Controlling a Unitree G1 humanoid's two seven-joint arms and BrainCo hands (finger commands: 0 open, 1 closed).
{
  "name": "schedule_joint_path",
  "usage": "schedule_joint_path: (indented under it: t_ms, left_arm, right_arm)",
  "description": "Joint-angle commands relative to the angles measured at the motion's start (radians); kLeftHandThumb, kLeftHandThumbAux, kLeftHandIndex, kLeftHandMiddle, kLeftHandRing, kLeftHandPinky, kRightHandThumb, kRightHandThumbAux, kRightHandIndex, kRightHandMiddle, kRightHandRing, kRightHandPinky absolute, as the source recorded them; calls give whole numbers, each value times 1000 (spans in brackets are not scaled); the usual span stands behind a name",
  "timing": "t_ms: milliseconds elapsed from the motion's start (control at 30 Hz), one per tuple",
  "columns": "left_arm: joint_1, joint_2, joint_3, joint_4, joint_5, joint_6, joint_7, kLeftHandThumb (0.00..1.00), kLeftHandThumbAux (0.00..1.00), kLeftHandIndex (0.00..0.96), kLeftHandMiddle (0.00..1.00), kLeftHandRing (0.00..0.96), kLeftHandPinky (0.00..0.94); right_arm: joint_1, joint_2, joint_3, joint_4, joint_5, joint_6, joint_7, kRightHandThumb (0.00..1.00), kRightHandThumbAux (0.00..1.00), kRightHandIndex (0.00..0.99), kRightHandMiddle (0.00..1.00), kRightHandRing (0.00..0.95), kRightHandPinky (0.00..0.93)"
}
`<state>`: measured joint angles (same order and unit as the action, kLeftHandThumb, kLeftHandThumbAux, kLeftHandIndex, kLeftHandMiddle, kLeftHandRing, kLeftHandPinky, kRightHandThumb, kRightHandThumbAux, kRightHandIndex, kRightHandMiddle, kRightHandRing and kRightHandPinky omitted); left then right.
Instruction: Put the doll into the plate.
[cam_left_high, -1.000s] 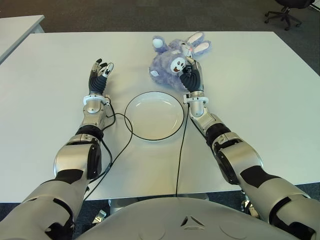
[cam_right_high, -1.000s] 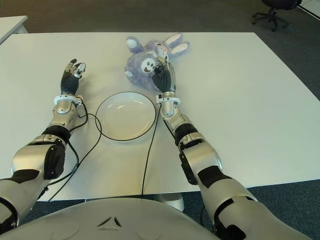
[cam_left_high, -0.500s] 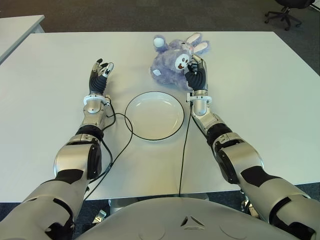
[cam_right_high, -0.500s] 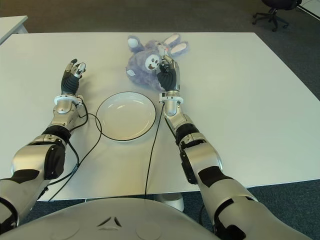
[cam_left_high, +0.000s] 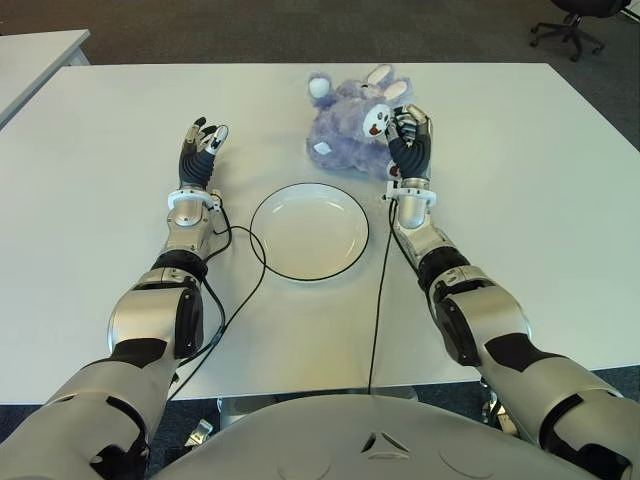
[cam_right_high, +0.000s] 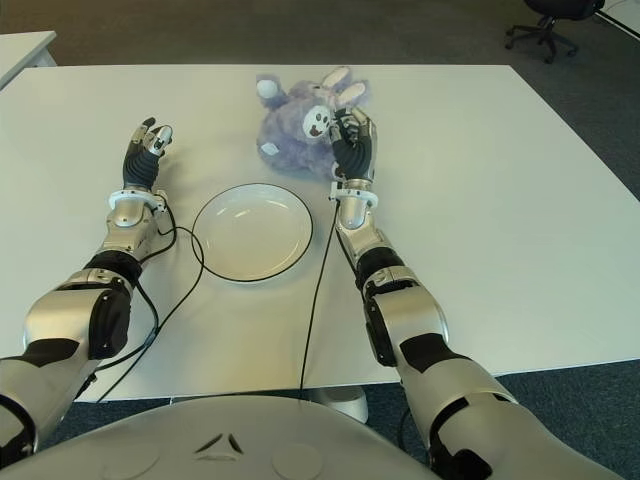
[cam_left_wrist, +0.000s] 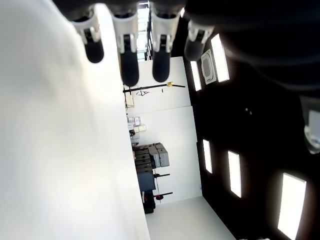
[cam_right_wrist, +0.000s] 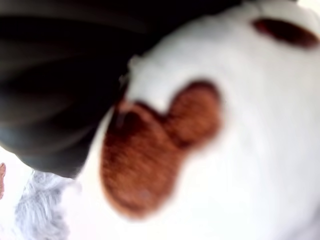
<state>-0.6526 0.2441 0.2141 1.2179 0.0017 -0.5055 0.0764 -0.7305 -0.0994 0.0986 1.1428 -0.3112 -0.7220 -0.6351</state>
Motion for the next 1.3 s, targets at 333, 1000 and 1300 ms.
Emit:
schedule_joint_path:
  t_ms: [333, 1000, 1300]
  left_arm:
    - [70, -31, -14, 50, 10, 56, 19, 0, 366, 0, 175, 173, 65]
    - [71, -30, -10, 51, 4, 55, 7, 0, 378, 0, 155, 170, 109]
    - [74, -32, -9, 52, 5, 45, 11, 0, 386, 0, 167, 177, 64]
  right_arm:
    - [189, -22, -50, 83, 35, -29, 43, 715, 705, 438, 785, 801, 812]
    - [194, -33, -98, 68, 86, -55, 91, 717, 704, 438, 777, 798, 816]
    - [196, -37, -111, 65, 92, -65, 92, 719, 704, 438, 775, 797, 808]
